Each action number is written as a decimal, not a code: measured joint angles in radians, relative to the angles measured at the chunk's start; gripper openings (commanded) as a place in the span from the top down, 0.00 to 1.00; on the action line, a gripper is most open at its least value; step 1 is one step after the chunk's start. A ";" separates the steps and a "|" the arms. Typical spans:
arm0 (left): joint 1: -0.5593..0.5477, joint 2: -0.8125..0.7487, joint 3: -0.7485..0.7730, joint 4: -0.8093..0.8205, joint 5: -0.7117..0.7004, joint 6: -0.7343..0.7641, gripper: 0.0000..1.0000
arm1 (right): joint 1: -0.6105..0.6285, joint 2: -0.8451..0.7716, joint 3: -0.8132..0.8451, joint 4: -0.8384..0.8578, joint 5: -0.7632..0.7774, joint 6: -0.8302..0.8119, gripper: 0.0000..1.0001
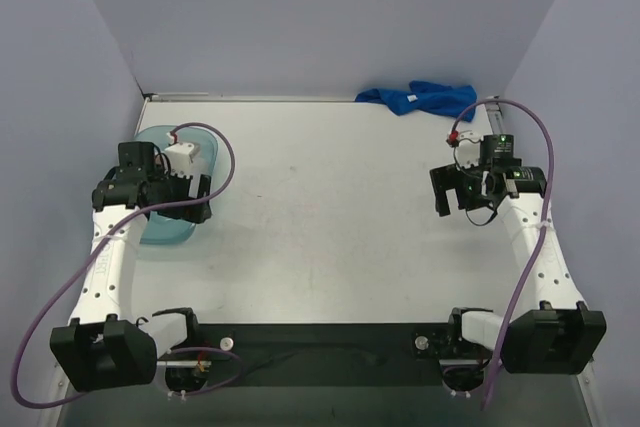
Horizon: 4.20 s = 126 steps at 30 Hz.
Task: Roll the towels
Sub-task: Move the towel to the center of the board, then flatten the towel
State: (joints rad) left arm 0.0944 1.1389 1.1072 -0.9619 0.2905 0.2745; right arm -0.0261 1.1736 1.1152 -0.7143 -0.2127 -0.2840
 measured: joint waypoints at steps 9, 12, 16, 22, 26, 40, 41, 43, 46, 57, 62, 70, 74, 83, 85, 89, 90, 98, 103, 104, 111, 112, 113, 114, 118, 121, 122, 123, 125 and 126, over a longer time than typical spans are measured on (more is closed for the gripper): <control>-0.004 0.009 0.038 0.003 0.011 -0.040 0.03 | 0.000 0.235 0.222 0.003 0.003 -0.066 0.00; -0.004 0.009 0.056 0.014 0.018 -0.066 0.03 | 0.000 0.340 0.311 0.019 0.021 -0.100 0.00; -0.008 0.011 0.064 0.030 0.028 -0.081 0.03 | 0.001 0.493 0.431 0.073 0.068 -0.168 0.00; -0.010 0.026 0.092 0.038 0.048 -0.102 0.03 | 0.003 0.727 0.550 0.248 0.185 -0.320 0.00; -0.010 0.027 0.092 0.038 0.076 -0.112 0.03 | 0.008 0.859 0.556 0.418 0.263 -0.467 0.00; -0.010 0.077 0.093 0.050 0.088 -0.134 0.02 | -0.016 1.254 0.744 0.936 0.275 -0.858 0.00; -0.010 0.085 0.093 0.052 0.087 -0.137 0.03 | -0.023 1.286 0.779 0.962 0.258 -0.882 0.00; -0.010 0.098 0.093 0.056 0.087 -0.141 0.03 | -0.035 1.332 0.822 0.996 0.230 -0.921 0.00; -0.010 0.117 0.093 0.059 0.087 -0.146 0.03 | -0.056 1.399 0.908 1.033 0.188 -0.987 0.05; -0.010 0.169 0.123 0.069 0.088 -0.178 0.03 | -0.098 1.568 1.104 1.020 0.084 -1.170 1.00; -0.010 0.169 0.131 0.072 0.088 -0.185 0.03 | -0.097 1.513 0.993 1.048 0.079 -1.178 1.00; -0.010 0.133 0.143 0.076 0.100 -0.186 0.03 | -0.048 1.147 0.587 0.875 0.036 -1.090 1.00; -0.011 0.116 0.150 0.076 0.122 -0.185 0.03 | 0.024 0.976 0.514 0.727 0.051 -1.025 1.00; -0.012 0.057 0.166 0.068 0.197 -0.161 0.03 | 0.216 0.625 0.147 0.510 0.060 -0.851 1.00; -0.014 0.055 0.170 0.068 0.214 -0.158 0.03 | 0.277 0.568 0.053 0.455 0.059 -0.801 1.00; -0.020 0.055 0.170 0.062 0.254 -0.158 0.03 | 0.420 0.507 -0.051 0.340 0.054 -0.686 0.46; -0.024 0.056 0.169 0.062 0.265 -0.158 0.03 | 0.455 0.497 -0.059 0.301 0.042 -0.656 0.27; -0.222 0.118 0.108 0.102 0.329 -0.128 0.04 | 0.389 0.239 -0.040 0.104 -0.257 -0.428 0.34; -0.356 0.307 0.131 0.198 0.323 -0.120 0.18 | 0.233 0.283 0.057 0.095 -0.285 -0.303 0.49; -0.388 0.365 0.153 0.211 0.317 -0.114 0.20 | 0.218 0.319 0.073 0.096 -0.284 -0.283 0.50; -0.559 0.743 0.390 0.293 0.285 -0.091 0.39 | 0.083 0.618 0.216 0.094 -0.291 -0.119 0.50; -0.573 0.784 0.422 0.296 0.283 -0.090 0.40 | 0.065 0.656 0.248 0.098 -0.293 -0.097 0.50; -0.584 0.821 0.448 0.304 0.281 -0.089 0.40 | 0.052 0.676 0.270 0.098 -0.293 -0.083 0.49; -0.594 0.853 0.471 0.310 0.277 -0.088 0.40 | 0.039 0.700 0.299 0.100 -0.291 -0.070 0.49; -0.625 0.946 0.538 0.327 0.248 -0.085 0.40 | 0.035 0.775 0.404 0.111 -0.283 -0.030 0.49; -0.639 0.996 0.575 0.341 0.229 -0.082 0.40 | 0.041 0.833 0.460 0.117 -0.266 -0.006 0.49; -0.644 1.010 0.585 0.344 0.224 -0.082 0.40 | 0.042 0.852 0.470 0.122 -0.261 0.001 0.49; -0.648 1.025 0.598 0.346 0.217 -0.081 0.40 | 0.043 0.870 0.476 0.124 -0.257 0.006 0.49; -0.651 1.049 0.616 0.351 0.210 -0.079 0.40 | 0.046 0.904 0.478 0.123 -0.245 0.022 0.49; -0.652 1.058 0.623 0.354 0.207 -0.079 0.40 | 0.046 0.917 0.478 0.122 -0.241 0.025 0.49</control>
State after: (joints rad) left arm -0.5575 2.1971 1.7306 -0.6079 0.4973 0.1959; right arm 0.0200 2.0903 1.5929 -0.5919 -0.4541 -0.2588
